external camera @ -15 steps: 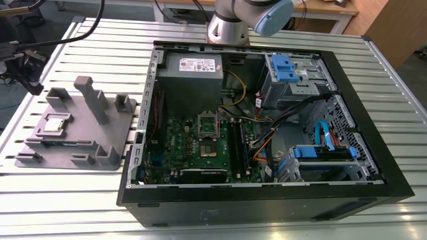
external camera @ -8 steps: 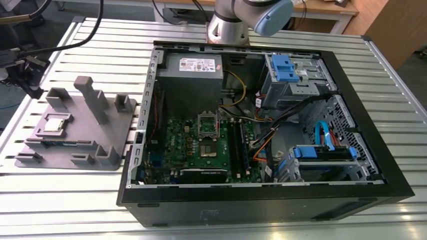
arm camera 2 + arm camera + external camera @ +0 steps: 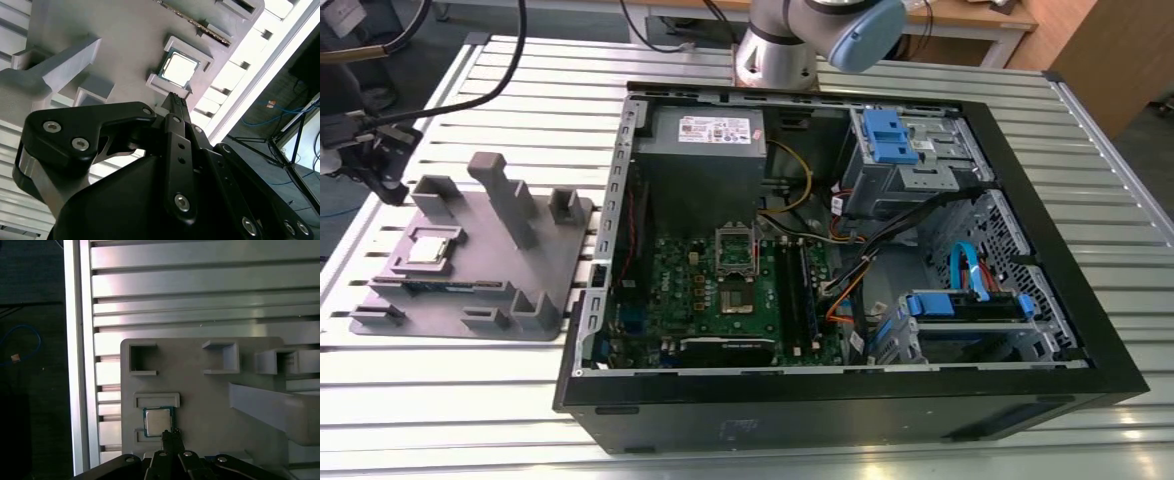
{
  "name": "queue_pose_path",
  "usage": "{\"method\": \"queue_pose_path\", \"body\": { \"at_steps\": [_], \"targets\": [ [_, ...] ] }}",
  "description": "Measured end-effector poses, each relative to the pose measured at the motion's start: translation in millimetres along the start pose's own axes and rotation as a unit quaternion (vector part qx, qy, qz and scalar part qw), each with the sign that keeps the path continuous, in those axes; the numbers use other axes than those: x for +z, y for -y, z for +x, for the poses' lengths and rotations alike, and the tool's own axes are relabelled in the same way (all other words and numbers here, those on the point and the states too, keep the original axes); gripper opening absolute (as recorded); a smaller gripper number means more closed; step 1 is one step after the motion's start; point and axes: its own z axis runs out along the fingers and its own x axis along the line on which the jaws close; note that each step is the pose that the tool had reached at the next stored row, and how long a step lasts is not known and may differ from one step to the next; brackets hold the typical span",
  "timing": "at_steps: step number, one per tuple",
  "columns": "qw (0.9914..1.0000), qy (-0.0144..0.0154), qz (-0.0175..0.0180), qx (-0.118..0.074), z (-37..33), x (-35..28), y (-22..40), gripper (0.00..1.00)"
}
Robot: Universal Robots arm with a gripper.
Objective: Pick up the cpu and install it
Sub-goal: 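Reach for the cpu, then pick up the cpu and move it towards the insertion slot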
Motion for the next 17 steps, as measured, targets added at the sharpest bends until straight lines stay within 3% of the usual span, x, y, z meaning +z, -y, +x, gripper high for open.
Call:
{"method": "queue_pose_path", "body": {
  "at_steps": [15,17],
  "targets": [
    [1.00000,0.0000,0.0000,0.000,0.1,2.7,0.1,0.11],
    [1.00000,0.0000,0.0000,0.000,0.1,2.7,0.1,0.23]
  ]
}}
